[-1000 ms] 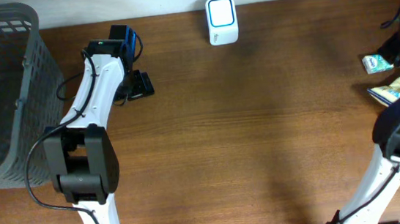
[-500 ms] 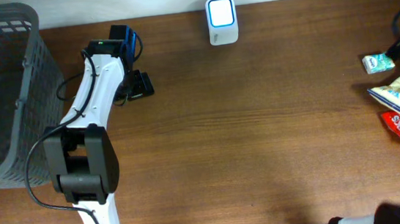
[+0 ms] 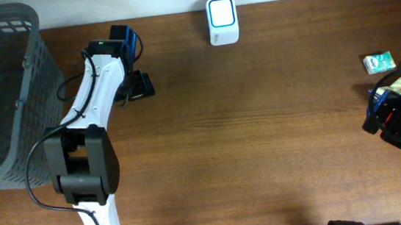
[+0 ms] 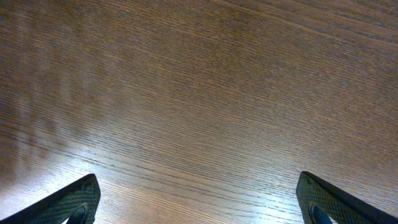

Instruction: Scan the item barcode

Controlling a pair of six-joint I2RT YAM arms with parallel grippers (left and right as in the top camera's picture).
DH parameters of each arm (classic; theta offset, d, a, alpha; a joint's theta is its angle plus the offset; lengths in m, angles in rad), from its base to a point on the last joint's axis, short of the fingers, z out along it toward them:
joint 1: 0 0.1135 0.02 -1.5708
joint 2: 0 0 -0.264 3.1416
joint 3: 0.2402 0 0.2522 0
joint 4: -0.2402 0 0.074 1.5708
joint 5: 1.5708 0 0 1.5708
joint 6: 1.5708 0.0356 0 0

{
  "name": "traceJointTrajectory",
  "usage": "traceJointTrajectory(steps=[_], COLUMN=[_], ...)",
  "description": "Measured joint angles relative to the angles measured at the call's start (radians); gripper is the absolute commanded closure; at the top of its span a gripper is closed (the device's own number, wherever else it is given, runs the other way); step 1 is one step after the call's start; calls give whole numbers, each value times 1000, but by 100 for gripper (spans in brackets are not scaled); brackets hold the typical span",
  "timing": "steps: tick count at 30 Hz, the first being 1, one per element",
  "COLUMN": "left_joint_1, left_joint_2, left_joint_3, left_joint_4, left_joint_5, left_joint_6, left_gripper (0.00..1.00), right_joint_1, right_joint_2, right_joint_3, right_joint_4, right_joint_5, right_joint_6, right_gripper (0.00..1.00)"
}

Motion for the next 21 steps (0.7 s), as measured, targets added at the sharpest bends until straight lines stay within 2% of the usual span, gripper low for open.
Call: traceJointTrajectory(steps=[15, 18, 21], left_joint_1=[0, 0, 0], left_joint_2=[0, 0, 0], left_joint_3=[0, 0, 0], left_joint_4=[0, 1, 1], left_joint_5=[0, 0, 0], left_joint_6=[0, 0, 0], left_gripper=[1, 1, 1], right_joint_1=[14, 58, 150], right_joint_2=[68, 56, -51], right_joint_3=[-39, -97, -263], right_joint_4=[18, 67, 232], right_joint_5=[-4, 3, 33], right_joint_6=[0, 0, -2], right_gripper=[2, 2, 1])
